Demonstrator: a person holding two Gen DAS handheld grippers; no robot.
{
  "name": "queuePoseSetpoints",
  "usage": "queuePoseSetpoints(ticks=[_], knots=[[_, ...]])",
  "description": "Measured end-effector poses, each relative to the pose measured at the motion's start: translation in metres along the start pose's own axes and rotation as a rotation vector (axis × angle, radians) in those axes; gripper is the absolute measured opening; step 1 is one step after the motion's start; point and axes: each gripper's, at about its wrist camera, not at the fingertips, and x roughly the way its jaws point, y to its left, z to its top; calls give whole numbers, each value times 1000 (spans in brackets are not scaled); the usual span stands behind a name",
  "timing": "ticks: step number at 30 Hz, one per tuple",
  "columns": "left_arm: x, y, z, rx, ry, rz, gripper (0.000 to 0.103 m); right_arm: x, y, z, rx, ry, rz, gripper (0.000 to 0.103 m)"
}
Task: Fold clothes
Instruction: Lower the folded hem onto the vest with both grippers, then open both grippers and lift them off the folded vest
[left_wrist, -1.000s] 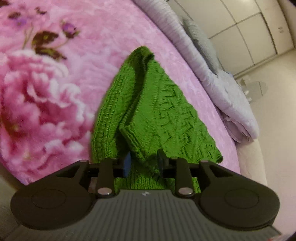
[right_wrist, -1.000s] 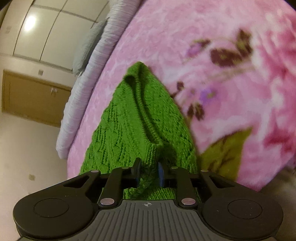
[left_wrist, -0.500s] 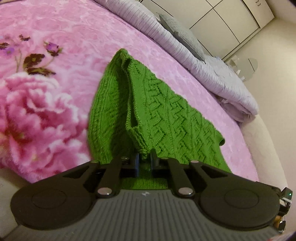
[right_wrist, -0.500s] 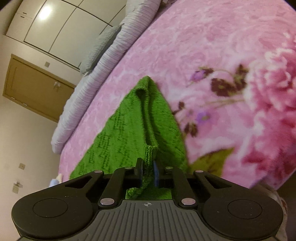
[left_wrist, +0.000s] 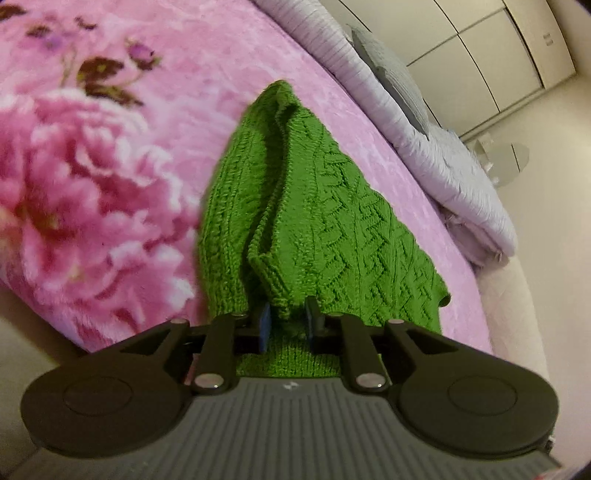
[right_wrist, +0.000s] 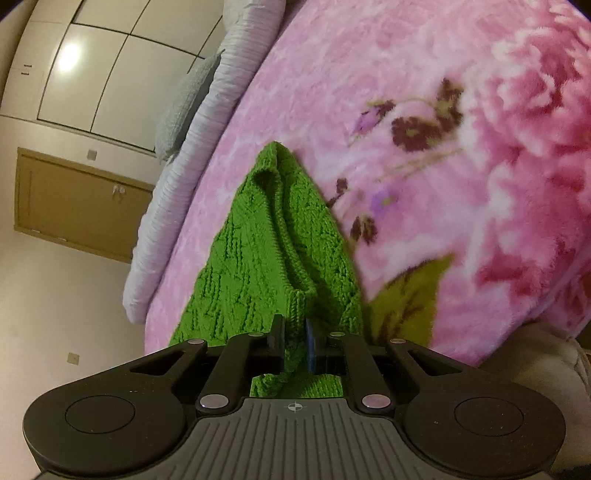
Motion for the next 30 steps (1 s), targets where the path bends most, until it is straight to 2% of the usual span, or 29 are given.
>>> queuePoseSetpoints(ticks=[7, 12, 14, 19, 24, 29, 30], knots=[[3, 3, 4, -31, 4, -10, 14, 15, -7, 3, 44, 11, -38, 12], [5, 4, 4, -27, 5, -15, 14, 15, -10, 3, 40, 9, -21, 12], [3, 3, 5, -5, 3, -12, 9, 14, -12, 3, 47, 2, -8, 11], [-8, -4, 4, 59, -4, -30, 7, -3, 5, -4, -35, -54, -29, 8], [-13, -4, -2, 111, 2, -16, 7, -9, 10, -10, -74, -56, -89, 8], [-11, 6, -3, 80, 21, 18, 14, -3, 8, -9, -130, -32, -152, 9], [-17, 1, -2, 113, 21, 42, 14, -9, 14, -8, -158, -48, -187, 9]])
